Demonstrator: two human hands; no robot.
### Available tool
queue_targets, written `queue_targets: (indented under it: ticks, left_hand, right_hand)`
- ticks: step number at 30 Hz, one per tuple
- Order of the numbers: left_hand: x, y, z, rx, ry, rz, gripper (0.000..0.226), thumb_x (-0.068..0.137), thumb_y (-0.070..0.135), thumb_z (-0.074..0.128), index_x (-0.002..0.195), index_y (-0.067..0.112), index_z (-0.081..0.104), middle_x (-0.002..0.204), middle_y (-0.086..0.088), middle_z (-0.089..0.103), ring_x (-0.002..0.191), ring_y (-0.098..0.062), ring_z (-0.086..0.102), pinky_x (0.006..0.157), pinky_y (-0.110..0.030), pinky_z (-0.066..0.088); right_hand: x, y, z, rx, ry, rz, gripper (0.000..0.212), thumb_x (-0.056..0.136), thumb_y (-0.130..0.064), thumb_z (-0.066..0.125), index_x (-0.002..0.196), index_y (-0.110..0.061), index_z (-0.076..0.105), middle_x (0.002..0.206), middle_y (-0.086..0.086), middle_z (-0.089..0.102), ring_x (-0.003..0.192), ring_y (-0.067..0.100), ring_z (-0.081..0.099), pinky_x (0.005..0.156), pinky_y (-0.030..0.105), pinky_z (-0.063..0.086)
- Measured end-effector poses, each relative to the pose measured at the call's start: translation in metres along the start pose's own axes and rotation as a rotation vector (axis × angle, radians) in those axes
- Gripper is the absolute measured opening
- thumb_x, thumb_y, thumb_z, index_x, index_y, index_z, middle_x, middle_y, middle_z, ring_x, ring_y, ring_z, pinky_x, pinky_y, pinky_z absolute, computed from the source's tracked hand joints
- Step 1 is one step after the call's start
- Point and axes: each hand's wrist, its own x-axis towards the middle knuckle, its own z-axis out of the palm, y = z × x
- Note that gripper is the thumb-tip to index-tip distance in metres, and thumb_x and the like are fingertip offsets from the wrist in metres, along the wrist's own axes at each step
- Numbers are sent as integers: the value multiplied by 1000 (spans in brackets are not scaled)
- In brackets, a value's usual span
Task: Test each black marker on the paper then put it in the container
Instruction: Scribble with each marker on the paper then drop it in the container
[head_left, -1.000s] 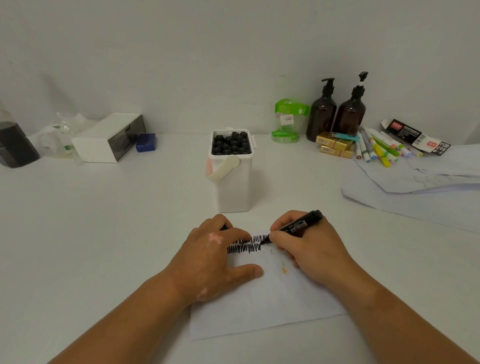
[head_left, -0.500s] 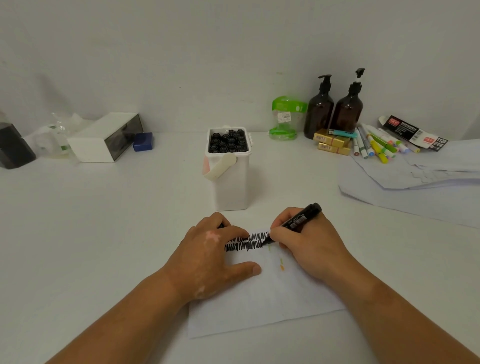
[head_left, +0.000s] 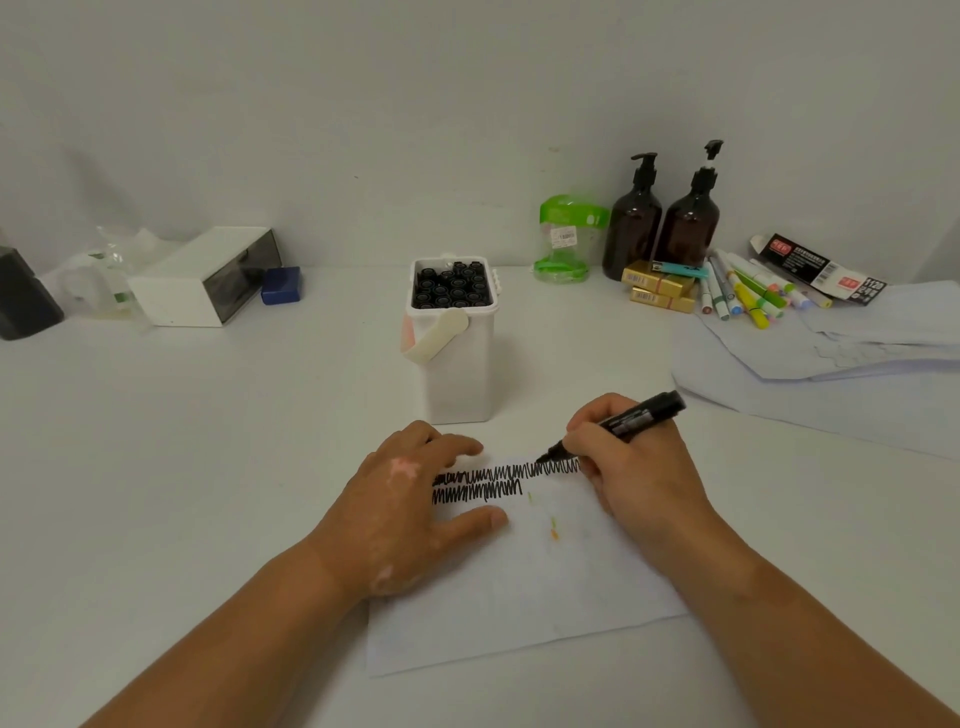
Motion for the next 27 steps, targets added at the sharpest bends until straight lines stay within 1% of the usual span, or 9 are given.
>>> queue_targets:
  ticks: [3,4,6,9,12,15,19,21,27]
  left_hand:
    - [1,0,-7,-201,77,-70,36,93,15,59,122,35,53,105,15,56,81,-4,50,75,-11,43]
    - [2,-1,-9,-269,103,-95,41,93,2,51,118,34,53,104,15,58,79,-6,51,70,-10,43]
    - [2,-1,-11,-345,162,-125,51,90,-9,44,114,35,53,101,15,61,81,-3,55,65,-10,45]
    - [5,0,-10,-499,223,-171,46,92,1,61,118,37,50,110,18,67,89,-4,68,70,-17,55]
    - [5,-2,-11,-669,264,-238,41,83,7,77,103,38,60,104,12,73,87,-16,73,75,-36,62]
    - [5,-3,-13,-706,268,-245,29,78,13,82,94,37,72,86,4,77,79,-16,74,67,-24,59]
    - [6,-2,-15,-685,222,-191,23,85,23,77,98,43,74,96,14,77,88,-7,72,71,-12,53]
    - [5,1,-15,-695,203,-156,24,87,23,75,99,44,75,97,15,76,87,-6,71,69,-8,50]
    - [3,5,-15,-719,142,-98,27,89,16,73,98,41,76,94,10,76,85,-6,69,69,-9,49]
  right_hand:
    - [0,-5,-4,240,7,30,8,69,-25,69,68,-20,62,54,1,53,45,13,40,42,26,31]
    - [0,-5,-5,288,0,31,9,70,-24,71,67,-21,63,54,3,53,45,14,39,41,25,30]
    - [0,-6,-7,322,-16,11,10,72,-24,74,68,-21,67,54,2,54,45,13,40,39,23,30]
    - [1,-6,-10,309,-12,-33,6,80,-17,81,80,-18,75,53,-1,52,46,11,42,41,21,33]
    - [1,-9,-12,364,-50,-36,16,76,-20,81,92,-17,79,57,1,56,49,12,45,42,21,33]
    - [-2,-14,-14,499,-124,17,34,72,-36,71,95,-13,80,70,10,66,53,15,49,42,25,32]
    - [-3,-18,-15,553,-135,28,11,78,-26,65,74,-19,72,67,17,67,47,17,49,39,24,34]
    - [-3,-19,-15,529,-123,-1,9,78,-26,69,72,-19,70,66,16,67,46,16,49,38,23,35]
    - [-6,-19,-16,493,-162,-45,22,68,-35,76,77,-16,75,68,16,69,46,15,52,40,21,37]
